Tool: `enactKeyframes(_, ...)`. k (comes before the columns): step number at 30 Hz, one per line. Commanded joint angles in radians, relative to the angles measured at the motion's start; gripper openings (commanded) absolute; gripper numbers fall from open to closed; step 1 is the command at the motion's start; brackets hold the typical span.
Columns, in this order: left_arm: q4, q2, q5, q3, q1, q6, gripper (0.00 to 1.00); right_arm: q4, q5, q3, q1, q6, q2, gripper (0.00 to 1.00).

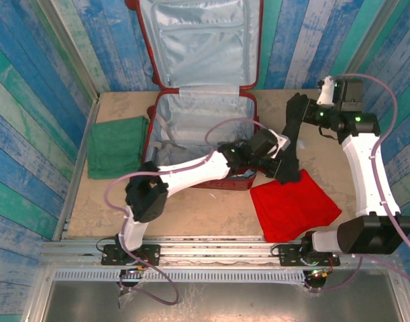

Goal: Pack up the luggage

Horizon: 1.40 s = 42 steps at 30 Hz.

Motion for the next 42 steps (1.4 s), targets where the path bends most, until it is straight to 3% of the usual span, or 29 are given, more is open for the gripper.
enactKeyframes(1,-0.06,-0.167,0.013,-0.044,-0.006,0.047,0.0,0.107,-0.032,0.037,0.002,0.037,-0.021,0.01)
enactKeyframes(7,-0.183,-0.259,-0.056,-0.068,-0.002,0.114,0.0,0.144,-0.035,0.046,0.058,0.08,-0.006,0.01)
enactKeyframes(19,-0.177,-0.454,-0.08,-0.268,0.114,0.119,0.0,0.226,0.067,0.147,0.256,0.118,0.169,0.0)
enactKeyframes(30,-0.066,-0.499,-0.041,-0.482,0.289,0.08,0.04,0.357,0.095,0.274,0.391,0.162,0.466,0.01)
enactKeyframes(42,0.015,-0.49,-0.068,-0.688,0.413,0.062,0.07,0.376,0.034,0.491,0.46,0.164,0.812,0.0)
